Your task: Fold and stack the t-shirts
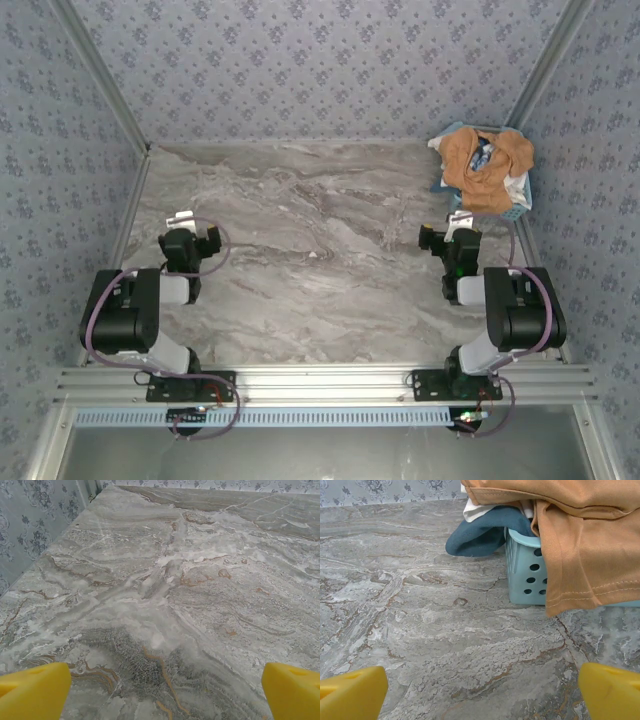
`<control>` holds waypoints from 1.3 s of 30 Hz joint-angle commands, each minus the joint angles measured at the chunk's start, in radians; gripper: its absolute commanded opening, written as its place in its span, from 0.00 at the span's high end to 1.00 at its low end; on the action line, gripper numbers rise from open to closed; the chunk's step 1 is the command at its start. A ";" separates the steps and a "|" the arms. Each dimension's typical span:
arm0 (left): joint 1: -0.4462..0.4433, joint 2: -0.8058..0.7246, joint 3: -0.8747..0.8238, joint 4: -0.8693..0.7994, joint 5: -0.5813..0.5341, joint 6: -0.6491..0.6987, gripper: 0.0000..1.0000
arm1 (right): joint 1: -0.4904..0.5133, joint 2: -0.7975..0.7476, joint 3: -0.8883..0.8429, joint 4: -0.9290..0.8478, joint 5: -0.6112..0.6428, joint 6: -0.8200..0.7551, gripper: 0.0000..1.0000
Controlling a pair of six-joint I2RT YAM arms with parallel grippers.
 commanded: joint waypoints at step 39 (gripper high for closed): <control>0.021 -0.245 0.542 -0.971 0.089 -0.751 0.02 | -0.112 -0.116 0.895 -1.250 0.106 0.503 0.00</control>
